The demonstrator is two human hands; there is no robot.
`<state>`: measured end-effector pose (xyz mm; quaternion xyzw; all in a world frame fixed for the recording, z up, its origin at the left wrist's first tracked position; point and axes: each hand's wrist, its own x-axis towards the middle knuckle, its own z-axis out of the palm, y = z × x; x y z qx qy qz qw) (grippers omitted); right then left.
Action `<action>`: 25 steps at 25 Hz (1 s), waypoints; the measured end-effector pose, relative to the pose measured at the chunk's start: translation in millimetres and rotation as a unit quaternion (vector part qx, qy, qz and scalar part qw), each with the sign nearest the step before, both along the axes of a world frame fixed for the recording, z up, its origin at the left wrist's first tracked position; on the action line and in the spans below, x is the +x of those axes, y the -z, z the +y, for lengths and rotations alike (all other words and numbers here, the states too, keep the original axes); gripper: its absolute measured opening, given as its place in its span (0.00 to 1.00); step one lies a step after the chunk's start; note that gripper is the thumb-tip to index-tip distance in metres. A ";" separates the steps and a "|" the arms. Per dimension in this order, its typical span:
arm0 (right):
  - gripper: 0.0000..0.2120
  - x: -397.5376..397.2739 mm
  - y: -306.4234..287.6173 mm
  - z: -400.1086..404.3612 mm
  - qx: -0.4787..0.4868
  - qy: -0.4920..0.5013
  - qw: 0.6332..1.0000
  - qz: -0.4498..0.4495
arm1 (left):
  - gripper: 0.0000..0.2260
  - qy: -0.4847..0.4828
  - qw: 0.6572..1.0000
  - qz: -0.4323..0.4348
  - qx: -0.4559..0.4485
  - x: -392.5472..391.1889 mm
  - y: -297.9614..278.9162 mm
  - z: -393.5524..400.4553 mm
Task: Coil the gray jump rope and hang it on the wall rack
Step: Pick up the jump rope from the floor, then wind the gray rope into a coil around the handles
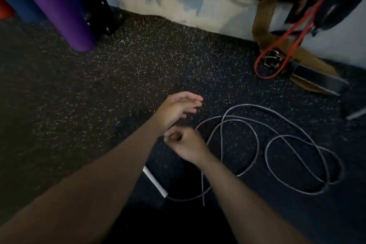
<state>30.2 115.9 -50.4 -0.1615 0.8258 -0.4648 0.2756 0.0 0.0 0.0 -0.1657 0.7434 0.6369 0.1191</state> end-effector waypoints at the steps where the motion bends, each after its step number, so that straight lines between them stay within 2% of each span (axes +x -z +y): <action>1: 0.05 6.8 17.1 -5.6 0.021 -0.026 0.999 0.012 | 0.10 -0.006 1.000 -0.005 0.004 0.0 16.5 3.0; 5: 0.15 33.9 62.0 -26.1 0.106 -0.112 0.988 0.017 | 0.09 0.005 1.000 -0.030 0.000 -7.1 68.5 9.8; 8: 0.08 50.2 67.8 -42.3 0.143 -0.179 0.970 0.075 | 0.09 0.015 1.000 -0.004 0.003 -22.2 72.1 6.8; 10: 0.13 50.0 70.8 -51.5 0.161 -0.181 0.967 0.082 | 0.09 0.007 1.000 0.017 0.006 -31.9 68.8 2.4; 15: 0.10 -6.9 33.7 -3.6 0.130 -0.021 0.991 0.031 | 0.09 0.019 0.998 0.058 0.011 -49.0 51.3 6.5; 19: 0.08 -65.3 -30.7 61.1 -0.027 0.133 0.990 -0.032 | 0.10 0.014 0.991 0.117 0.071 -70.9 20.6 35.7; 23: 0.10 -106.1 -128.3 118.6 -0.135 0.187 0.972 0.036 | 0.21 0.061 0.978 0.169 0.109 -87.1 -43.0 88.0; 25: 0.10 -112.8 -175.8 138.9 -0.143 0.172 0.970 0.094 | 0.21 0.078 0.964 0.219 0.132 -92.5 -83.2 111.4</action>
